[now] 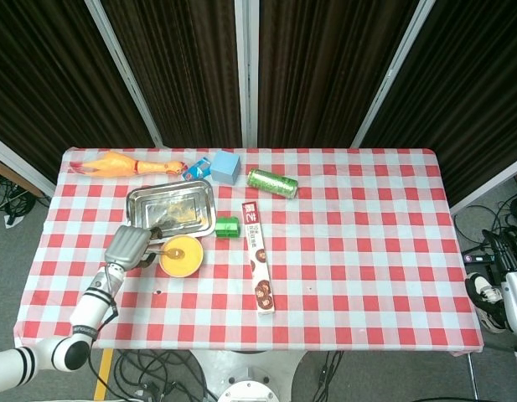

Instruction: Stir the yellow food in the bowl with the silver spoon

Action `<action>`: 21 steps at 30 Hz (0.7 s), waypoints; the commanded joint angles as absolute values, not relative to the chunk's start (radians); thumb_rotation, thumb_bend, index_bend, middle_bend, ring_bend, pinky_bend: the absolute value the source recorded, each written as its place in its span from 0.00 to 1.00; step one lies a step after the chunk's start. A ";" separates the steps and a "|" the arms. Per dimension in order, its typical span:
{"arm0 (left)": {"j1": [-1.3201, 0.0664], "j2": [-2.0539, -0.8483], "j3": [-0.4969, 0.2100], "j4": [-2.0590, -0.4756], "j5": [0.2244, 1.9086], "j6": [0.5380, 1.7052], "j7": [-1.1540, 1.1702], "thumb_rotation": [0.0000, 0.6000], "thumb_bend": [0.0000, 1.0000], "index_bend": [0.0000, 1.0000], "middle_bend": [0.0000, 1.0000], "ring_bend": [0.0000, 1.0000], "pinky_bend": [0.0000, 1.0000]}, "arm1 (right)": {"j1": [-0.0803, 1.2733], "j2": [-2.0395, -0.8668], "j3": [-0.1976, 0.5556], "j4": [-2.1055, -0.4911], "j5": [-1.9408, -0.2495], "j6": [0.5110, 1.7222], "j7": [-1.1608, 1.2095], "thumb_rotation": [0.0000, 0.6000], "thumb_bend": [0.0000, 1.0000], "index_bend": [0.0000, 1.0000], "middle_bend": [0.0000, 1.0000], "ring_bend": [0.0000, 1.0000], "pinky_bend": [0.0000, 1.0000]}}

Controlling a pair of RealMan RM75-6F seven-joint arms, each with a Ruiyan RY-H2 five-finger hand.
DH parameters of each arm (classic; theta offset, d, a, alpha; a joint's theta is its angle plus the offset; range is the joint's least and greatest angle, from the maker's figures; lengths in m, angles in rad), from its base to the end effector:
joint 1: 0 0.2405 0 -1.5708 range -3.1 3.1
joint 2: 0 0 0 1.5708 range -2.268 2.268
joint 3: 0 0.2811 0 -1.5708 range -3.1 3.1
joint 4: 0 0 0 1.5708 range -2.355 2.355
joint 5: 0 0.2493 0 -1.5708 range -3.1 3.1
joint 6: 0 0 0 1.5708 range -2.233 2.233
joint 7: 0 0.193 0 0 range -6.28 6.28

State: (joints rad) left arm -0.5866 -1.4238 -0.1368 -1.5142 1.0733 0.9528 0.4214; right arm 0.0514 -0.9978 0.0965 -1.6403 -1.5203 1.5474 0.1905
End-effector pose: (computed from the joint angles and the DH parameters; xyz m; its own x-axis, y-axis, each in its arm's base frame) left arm -0.2482 0.3877 -0.0349 0.5290 0.3127 0.7889 0.8480 -0.2304 -0.4773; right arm -0.3449 -0.2343 0.1919 0.3007 0.0953 0.9489 -0.9525 -0.0200 0.3039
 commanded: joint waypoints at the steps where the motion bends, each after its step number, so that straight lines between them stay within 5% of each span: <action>1: -0.590 -1.415 -0.130 -1.527 1.059 0.954 0.436 1.00 0.37 0.44 0.88 0.87 0.94 | 0.051 -0.998 0.095 -1.639 -1.519 1.544 0.192 1.00 0.29 0.00 0.12 0.00 0.00; 21: -0.632 -1.419 -0.108 -1.544 0.957 0.942 0.495 1.00 0.37 0.53 0.89 0.87 0.94 | 0.049 -1.007 0.091 -1.626 -1.514 1.539 0.208 1.00 0.29 0.00 0.11 0.00 0.00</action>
